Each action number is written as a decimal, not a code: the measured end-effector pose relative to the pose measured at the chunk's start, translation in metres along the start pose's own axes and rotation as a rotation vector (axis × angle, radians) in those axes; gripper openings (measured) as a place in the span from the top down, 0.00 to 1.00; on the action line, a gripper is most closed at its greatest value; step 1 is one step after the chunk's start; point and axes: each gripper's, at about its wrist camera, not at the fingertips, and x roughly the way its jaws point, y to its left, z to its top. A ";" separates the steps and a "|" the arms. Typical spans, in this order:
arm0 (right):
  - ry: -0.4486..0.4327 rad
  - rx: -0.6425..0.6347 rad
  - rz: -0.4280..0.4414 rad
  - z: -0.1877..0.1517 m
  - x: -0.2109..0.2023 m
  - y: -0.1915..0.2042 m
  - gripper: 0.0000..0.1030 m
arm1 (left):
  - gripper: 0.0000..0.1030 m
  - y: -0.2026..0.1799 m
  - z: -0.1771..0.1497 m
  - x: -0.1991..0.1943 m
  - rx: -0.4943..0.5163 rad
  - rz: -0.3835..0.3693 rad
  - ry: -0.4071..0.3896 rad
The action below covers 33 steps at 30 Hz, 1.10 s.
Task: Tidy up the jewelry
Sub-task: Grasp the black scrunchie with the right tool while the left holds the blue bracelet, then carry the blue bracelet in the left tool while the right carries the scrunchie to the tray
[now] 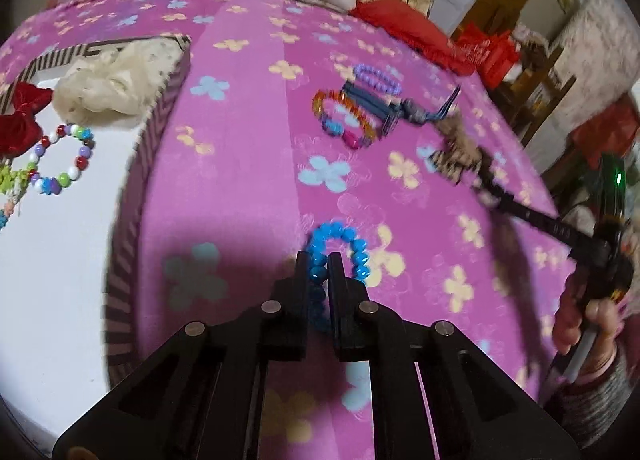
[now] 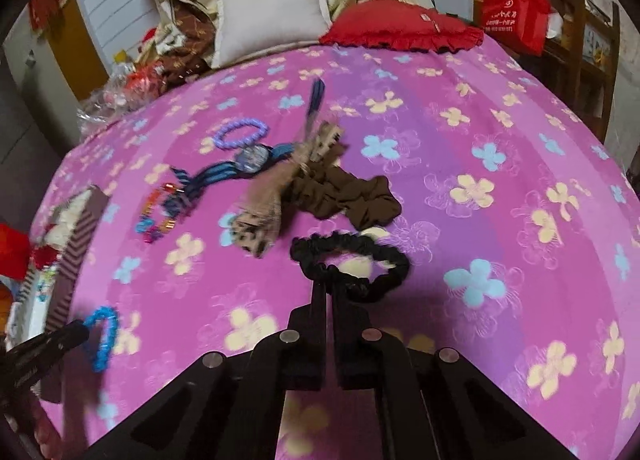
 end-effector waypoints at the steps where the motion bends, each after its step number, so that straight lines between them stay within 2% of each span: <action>1: -0.005 0.001 0.012 0.000 -0.009 0.004 0.98 | 0.93 0.001 0.002 -0.008 -0.009 -0.017 -0.011; 7: -0.033 -0.039 0.066 0.001 -0.050 0.044 0.98 | 0.93 0.011 0.010 -0.072 -0.045 -0.081 -0.121; 11: -0.044 -0.082 0.124 -0.003 -0.069 0.082 0.98 | 0.93 0.039 0.006 -0.111 -0.102 -0.102 -0.189; 17: -0.023 -0.202 0.212 -0.014 -0.077 0.166 0.98 | 0.93 0.104 -0.006 -0.135 -0.228 -0.055 -0.225; 21: 0.005 -0.275 0.271 -0.024 -0.068 0.228 0.98 | 0.93 0.148 -0.013 -0.132 -0.322 0.001 -0.214; 25: 0.033 -0.354 0.293 -0.029 -0.046 0.291 0.98 | 0.93 0.187 -0.019 -0.121 -0.429 0.004 -0.168; 28: 0.041 -0.402 0.268 -0.029 -0.023 0.332 0.98 | 0.93 0.208 -0.023 -0.116 -0.501 0.004 -0.139; 33: 0.101 -0.466 0.217 -0.037 0.020 0.370 0.98 | 0.93 0.229 -0.024 -0.117 -0.541 0.105 -0.131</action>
